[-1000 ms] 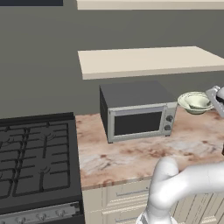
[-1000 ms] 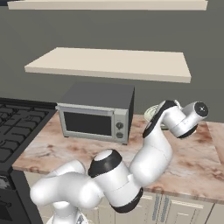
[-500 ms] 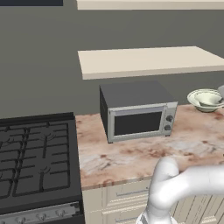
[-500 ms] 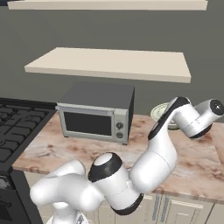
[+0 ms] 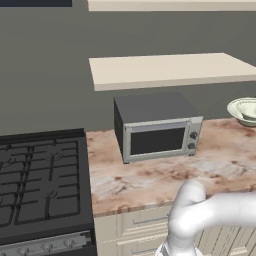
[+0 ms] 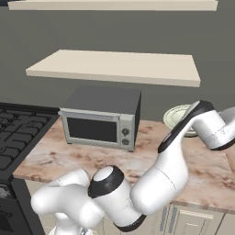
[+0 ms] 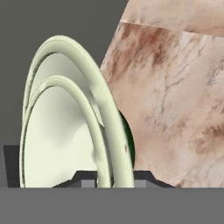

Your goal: Pick up the bowls on the counter and stack them on top of one another in the open cabinet. Place the smaller bowl on top of the larger bowl.

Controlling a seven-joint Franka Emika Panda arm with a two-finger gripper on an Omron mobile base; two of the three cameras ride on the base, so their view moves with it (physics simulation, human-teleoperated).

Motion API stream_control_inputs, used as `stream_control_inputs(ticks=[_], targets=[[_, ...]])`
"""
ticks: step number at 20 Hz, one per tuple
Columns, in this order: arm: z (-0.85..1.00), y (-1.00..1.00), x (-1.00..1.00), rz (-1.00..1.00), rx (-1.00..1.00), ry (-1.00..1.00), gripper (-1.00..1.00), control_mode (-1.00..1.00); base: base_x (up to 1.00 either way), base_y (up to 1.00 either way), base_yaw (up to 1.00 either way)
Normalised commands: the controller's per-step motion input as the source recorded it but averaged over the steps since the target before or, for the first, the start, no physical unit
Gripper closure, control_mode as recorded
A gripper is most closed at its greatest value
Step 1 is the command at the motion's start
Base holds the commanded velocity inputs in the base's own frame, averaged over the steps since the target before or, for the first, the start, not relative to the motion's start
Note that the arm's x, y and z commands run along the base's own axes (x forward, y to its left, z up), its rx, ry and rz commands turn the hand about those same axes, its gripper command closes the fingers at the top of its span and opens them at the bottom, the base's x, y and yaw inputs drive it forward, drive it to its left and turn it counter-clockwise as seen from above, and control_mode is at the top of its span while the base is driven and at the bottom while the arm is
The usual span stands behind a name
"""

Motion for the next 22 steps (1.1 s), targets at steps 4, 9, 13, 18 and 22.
stream_control_inputs(ticks=[4, 9, 13, 18, 22], targets=[[0.42, -0.02, -0.61, 0.0, 0.0, -0.02, 1.0, -1.0, 0.0, 0.0, 0.0], [0.46, 0.0, -0.58, 0.0, 0.0, -0.01, 1.0, -1.0, 0.0, 0.0, 0.0], [0.57, 0.0, -0.52, 0.0, 0.0, -0.01, 1.0, -1.0, 0.0, 0.0, 0.0], [0.52, 0.13, -0.39, 0.0, 0.0, 0.0, 1.0, -1.0, 0.0, 0.0, 0.0], [0.43, 0.33, -0.16, 0.0, 0.0, 0.0, 1.0, -1.0, 0.0, 0.0, 0.0]])
